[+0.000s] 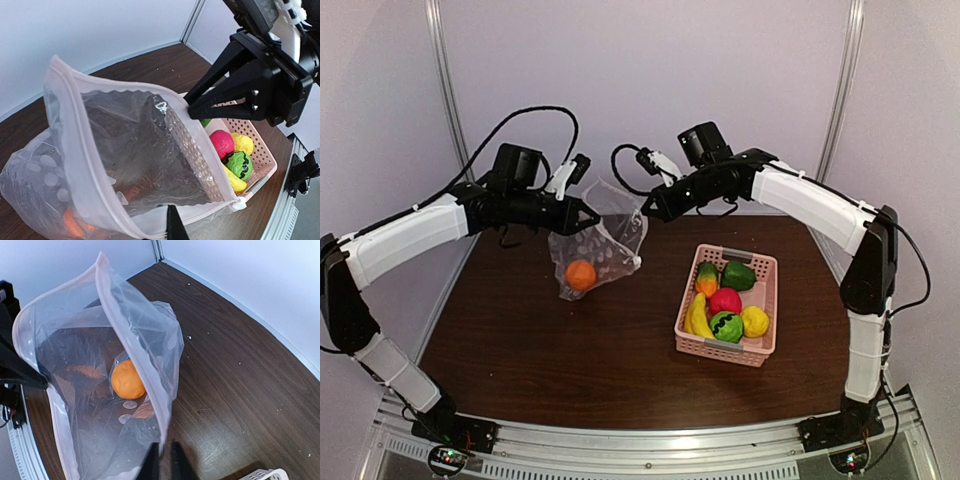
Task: Place the food in the zip-top bag and seal the zipper
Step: Adjust the zipper food storage bag at the center of the board, then pick up the fake fruit from the bin.
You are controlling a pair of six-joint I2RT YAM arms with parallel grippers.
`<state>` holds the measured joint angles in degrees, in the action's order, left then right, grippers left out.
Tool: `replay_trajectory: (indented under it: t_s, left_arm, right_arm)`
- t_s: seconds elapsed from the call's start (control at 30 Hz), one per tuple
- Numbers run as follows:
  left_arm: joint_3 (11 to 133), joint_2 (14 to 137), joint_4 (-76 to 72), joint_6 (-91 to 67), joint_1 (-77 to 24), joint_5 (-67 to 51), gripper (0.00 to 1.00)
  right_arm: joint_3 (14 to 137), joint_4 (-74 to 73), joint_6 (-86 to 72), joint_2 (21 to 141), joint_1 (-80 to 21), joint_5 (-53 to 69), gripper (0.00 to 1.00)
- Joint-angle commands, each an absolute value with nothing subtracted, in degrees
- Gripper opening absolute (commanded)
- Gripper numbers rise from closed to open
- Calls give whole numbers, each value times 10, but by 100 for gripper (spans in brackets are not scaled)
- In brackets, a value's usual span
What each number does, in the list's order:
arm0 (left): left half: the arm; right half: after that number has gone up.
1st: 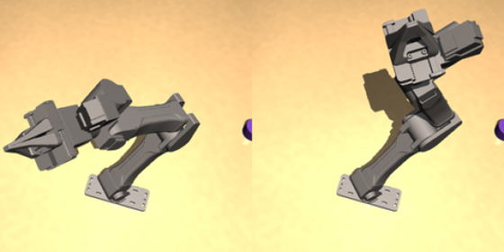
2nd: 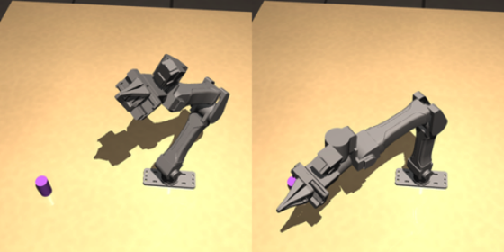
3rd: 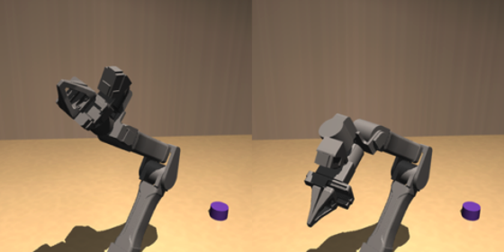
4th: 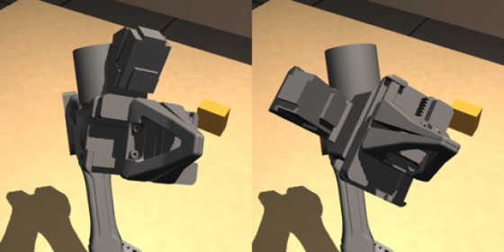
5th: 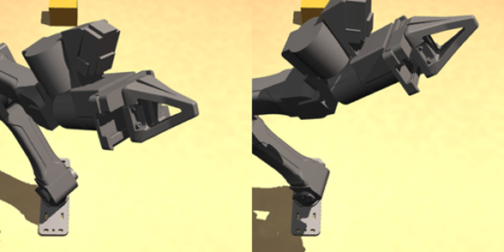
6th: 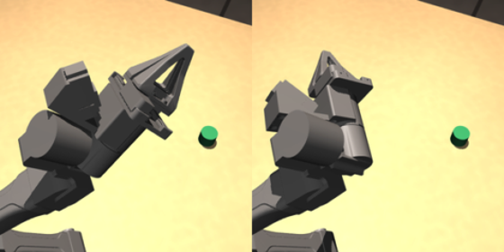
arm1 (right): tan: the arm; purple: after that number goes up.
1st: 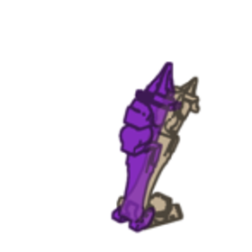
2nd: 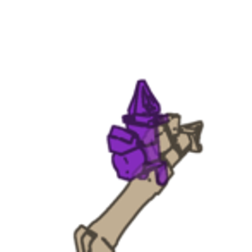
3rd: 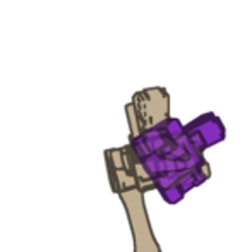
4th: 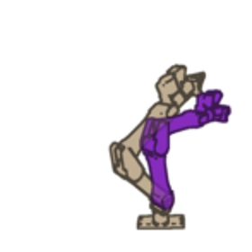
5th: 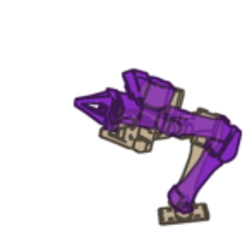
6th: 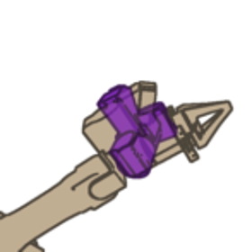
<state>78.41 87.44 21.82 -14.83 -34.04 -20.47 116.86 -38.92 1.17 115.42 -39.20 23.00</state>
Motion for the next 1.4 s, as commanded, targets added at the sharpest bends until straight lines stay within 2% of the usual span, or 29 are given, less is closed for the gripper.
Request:
replay_trajectory:
  t_s: [0.0,0.17,0.27,0.53,0.73,0.9,1.1,1.23,1.37]
  left_arm:
    - [790,905,206,-169,-335,-234,0]
    - [792,926,206,-185,-335,-268,0]
    - [791,927,204,-185,-335,-270,0]
    - [789,934,194,-184,-335,-293,0]
    - [790,935,195,-182,-336,-298,0]
    - [790,934,198,-177,-336,-279,0]
    - [790,931,201,-172,-336,-267,0]
    - [792,934,204,-170,-335,-268,0]
    - [792,930,205,-169,-336,-263,0]
  right_arm:
    - [1164,-410,17,1157,-389,256,22]
    - [1130,-428,54,1092,-382,237,43]
    - [1065,-412,73,1023,-359,235,49]
    - [835,-397,152,876,-270,262,50]
    - [698,-404,213,806,-262,232,50]
    - [651,-412,224,815,-262,198,52]
    - [669,-372,185,867,-247,139,51]
    - [725,-398,189,928,-237,175,52]
    - [755,-428,198,969,-238,238,57]
